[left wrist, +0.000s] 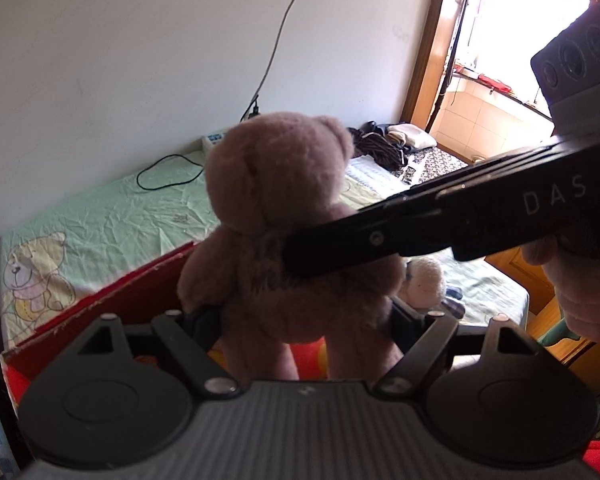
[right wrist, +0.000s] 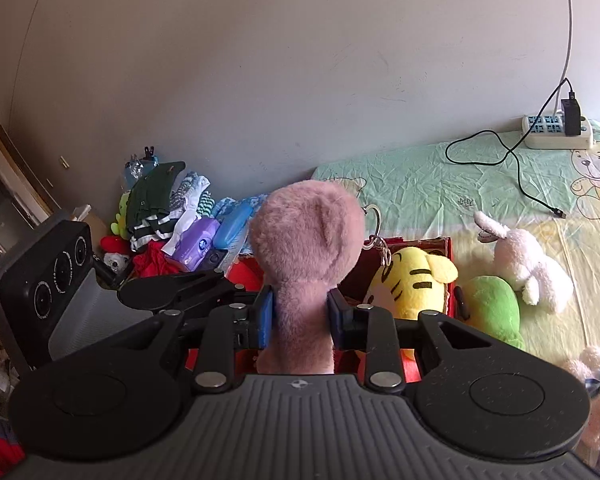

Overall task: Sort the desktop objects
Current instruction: 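Carry the pink teddy bear with both grippers into the red box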

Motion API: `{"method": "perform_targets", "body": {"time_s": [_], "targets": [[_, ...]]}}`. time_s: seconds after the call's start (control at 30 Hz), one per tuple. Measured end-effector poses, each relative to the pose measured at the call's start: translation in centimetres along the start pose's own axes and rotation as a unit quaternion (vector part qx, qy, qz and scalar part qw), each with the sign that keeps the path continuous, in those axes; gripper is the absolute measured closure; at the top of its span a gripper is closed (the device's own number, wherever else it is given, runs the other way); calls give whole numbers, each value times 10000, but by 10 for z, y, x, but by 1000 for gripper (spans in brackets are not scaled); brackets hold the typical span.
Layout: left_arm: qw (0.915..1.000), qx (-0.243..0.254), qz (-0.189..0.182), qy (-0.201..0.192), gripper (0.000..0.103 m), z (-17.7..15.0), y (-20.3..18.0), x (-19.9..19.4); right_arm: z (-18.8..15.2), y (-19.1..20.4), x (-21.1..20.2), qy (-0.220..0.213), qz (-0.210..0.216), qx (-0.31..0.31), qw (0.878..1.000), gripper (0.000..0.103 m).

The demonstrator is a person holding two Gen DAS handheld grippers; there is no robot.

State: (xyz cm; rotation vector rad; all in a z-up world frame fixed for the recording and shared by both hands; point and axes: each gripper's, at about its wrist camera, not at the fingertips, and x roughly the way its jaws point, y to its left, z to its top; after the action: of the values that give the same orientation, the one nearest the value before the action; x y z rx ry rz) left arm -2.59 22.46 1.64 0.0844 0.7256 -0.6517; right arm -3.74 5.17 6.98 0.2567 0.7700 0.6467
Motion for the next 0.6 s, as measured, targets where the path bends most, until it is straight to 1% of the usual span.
{"method": "perform_targets", "body": {"time_s": [0.13,0.23,0.37,0.5,0.6], "targets": [[9994,-209,64,259,21,-7,20,18,0,-3,30,212,-86,4,9997,73],[9981,-378,82,481,21,-15,33,32,-7,-5,47,339,-185,-70,9992,73],[9951,-408,170,883,21,-22,41,56,-17,-7,71,442,-317,-71,9985,73],[9899,-642,6,1268,21,-32,56,73,-21,-12,87,615,-473,65,9970,73],[9880,-758,-53,1348,19,-34,61,78,-22,-14,93,625,-528,62,9966,73]]}}
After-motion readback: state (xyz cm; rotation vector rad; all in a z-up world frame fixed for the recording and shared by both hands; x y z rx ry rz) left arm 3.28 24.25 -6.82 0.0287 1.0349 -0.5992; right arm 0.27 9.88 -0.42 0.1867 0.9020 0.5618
